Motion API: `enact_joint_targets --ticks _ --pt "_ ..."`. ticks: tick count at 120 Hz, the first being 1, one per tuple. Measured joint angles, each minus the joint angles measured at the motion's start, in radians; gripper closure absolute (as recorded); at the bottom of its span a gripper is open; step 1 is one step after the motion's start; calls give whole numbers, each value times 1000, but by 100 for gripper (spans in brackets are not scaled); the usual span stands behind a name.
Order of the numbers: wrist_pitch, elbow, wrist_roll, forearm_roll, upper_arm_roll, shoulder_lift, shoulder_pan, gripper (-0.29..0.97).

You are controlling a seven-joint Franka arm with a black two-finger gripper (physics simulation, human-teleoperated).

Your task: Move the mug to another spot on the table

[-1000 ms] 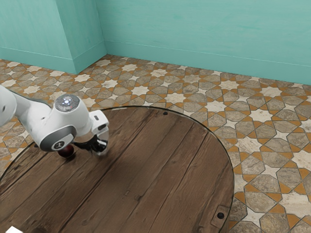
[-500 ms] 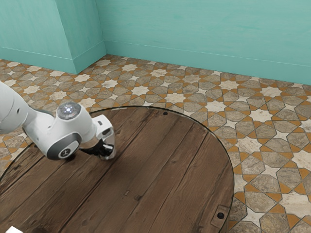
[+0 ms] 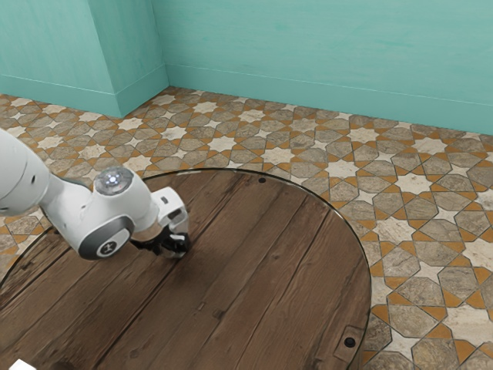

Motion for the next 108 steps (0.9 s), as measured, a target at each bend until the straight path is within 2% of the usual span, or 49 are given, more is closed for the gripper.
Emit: enact_joint_targets --ticks 12,27,44,70,82,88,108 --pt "-9 -27 -29 -1 -4 -38 0 19" --pt "-50 -48 -79 -14 -21 -99 -21 11" --pt "-92 -59 -125 -50 -28 -140 8 6" --pt "-196 -43 -173 -63 -69 -251 82 2" --pt "-293 73 -173 -70 -73 -275 -4 1" --pt "-376 171 -154 -109 -73 -269 -41 1" --pt "-681 521 -20 -200 -73 -183 -73 0"
